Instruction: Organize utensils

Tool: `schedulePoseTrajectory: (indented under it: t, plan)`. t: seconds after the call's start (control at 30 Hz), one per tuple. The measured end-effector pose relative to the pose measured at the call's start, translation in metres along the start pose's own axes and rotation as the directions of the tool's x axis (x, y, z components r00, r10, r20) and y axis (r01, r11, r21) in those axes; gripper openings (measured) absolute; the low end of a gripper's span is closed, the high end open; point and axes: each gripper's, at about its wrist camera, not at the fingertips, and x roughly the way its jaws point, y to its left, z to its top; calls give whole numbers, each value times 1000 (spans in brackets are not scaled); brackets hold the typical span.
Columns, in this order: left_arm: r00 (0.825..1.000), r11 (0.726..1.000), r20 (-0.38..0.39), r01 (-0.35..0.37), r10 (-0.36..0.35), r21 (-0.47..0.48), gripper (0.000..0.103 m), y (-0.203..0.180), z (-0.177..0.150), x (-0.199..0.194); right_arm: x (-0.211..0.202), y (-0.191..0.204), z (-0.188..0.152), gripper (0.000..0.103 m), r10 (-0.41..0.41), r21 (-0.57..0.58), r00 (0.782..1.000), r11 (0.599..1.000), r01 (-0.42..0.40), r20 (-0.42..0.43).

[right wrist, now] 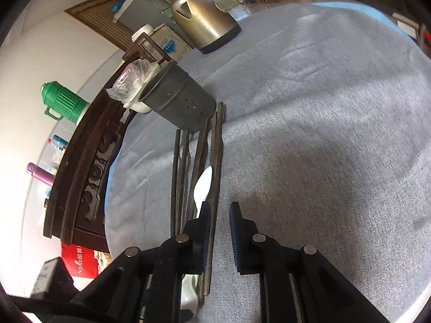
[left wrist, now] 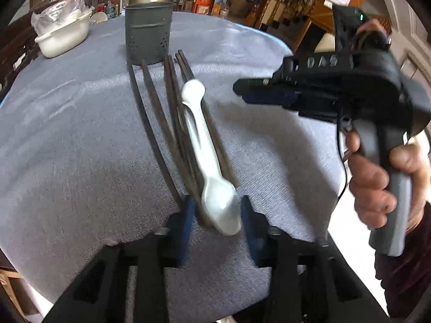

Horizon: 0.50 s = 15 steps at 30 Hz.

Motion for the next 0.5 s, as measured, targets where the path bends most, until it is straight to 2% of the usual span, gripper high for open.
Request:
schedulePoseTrajectory:
  t: [0.07,0.1,0.17,0.3,0.4,0.43,0.47,0.5]
  plan:
    - [1000,1000,8,10,-10,-7,24,3,0,-1,4,2,2,22,-8,-1,1000,1000,8,-10]
    - [1000,1000,5,15,-15,-10,24,5,0,0,6,5,3,27,-25,-5,999,1000,25,-20]
    - [1000,999,13,25,-25,-21,23,8,0,-1,11,11,5,31,-34,-17,999,999,34,-35]
    - [996,997,63,65,-63,-31,22,15,1,-17,18,25,9,60,-61,-67,998,996,59,-32]
    - [993,996,93,80,-76,-34,21,20,4,-25,23,29,13,60,-92,-78,995,993,89,-29]
    - [992,996,96,82,-78,-37,11,22,5,-27,27,30,15,59,-114,-84,993,990,110,-41]
    - [992,995,91,93,-89,-39,6,22,5,-28,33,32,17,59,-132,-92,990,988,127,-58]
    - [991,994,94,101,-97,-44,6,25,5,-30,38,33,17,59,-139,-96,987,987,132,-75]
